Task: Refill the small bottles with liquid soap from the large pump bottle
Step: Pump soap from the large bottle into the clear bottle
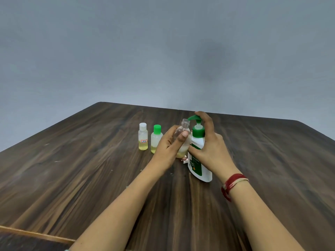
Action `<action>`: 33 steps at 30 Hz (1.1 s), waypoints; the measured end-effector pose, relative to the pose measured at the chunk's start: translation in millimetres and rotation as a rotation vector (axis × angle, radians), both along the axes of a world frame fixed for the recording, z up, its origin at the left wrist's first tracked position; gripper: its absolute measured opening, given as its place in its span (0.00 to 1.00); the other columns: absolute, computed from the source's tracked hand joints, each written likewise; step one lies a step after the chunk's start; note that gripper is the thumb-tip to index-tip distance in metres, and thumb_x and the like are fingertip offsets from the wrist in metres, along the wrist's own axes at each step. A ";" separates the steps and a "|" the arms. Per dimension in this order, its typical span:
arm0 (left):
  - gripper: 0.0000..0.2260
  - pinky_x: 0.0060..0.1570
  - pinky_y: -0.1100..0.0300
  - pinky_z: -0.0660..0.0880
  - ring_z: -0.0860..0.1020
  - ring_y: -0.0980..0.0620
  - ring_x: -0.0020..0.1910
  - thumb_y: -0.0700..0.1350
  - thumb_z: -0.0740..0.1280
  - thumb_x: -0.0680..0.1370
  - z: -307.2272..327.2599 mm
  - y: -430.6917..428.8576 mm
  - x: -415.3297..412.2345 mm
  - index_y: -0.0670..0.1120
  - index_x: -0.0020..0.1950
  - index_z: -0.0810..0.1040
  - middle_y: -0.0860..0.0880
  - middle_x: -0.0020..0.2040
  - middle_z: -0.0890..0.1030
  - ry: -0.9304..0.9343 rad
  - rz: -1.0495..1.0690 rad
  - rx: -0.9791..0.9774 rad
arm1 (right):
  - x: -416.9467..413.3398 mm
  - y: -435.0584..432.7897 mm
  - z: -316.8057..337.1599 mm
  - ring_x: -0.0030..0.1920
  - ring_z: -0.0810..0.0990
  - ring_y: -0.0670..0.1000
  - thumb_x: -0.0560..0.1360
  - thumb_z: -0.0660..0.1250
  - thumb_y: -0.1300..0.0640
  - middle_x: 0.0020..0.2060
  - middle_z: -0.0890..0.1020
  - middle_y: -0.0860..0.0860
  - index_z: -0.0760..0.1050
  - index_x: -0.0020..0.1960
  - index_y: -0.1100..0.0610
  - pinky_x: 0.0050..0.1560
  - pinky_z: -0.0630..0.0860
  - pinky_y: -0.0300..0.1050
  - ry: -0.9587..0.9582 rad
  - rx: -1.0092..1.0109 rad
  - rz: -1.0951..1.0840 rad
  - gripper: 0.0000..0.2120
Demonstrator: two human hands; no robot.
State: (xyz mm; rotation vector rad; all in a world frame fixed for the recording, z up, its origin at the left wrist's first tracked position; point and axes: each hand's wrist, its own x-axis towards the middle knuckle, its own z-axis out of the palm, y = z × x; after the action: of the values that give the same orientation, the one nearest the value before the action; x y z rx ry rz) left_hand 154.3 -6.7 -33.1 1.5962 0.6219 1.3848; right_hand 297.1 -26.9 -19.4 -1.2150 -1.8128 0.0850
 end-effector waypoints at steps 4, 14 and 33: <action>0.07 0.34 0.58 0.79 0.79 0.57 0.40 0.53 0.63 0.78 0.2 -0.2 0.5 0.51 0.50 0.75 0.57 0.39 0.80 0.004 -0.009 -0.002 | -0.7 -0.3 -0.1 0.45 0.82 0.49 0.72 0.73 0.52 0.55 0.81 0.46 0.53 0.69 0.36 0.49 0.81 0.52 -0.009 0.012 -0.007 0.36; 0.12 0.37 0.52 0.78 0.77 0.55 0.41 0.61 0.64 0.72 -2.6 2.7 0.4 0.55 0.48 0.77 0.57 0.39 0.78 0.030 -0.002 0.023 | -1.3 -1.1 1.3 0.48 0.82 0.49 0.72 0.73 0.51 0.55 0.81 0.47 0.55 0.68 0.38 0.52 0.80 0.50 0.021 0.019 -0.019 0.34; 0.11 0.36 0.58 0.78 0.78 0.58 0.37 0.56 0.64 0.76 -1.6 1.3 -1.9 0.50 0.52 0.75 0.57 0.38 0.80 0.024 -0.053 -0.001 | -2.0 0.8 1.9 0.47 0.81 0.49 0.74 0.72 0.50 0.55 0.80 0.47 0.58 0.68 0.41 0.50 0.80 0.48 -0.023 0.014 -0.011 0.31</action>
State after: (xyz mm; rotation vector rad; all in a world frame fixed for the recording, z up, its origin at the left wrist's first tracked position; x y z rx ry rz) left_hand 152.4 -5.4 -34.7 1.6193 0.5901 1.3282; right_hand 295.1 -26.1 -17.6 -1.2204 -1.8233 0.0527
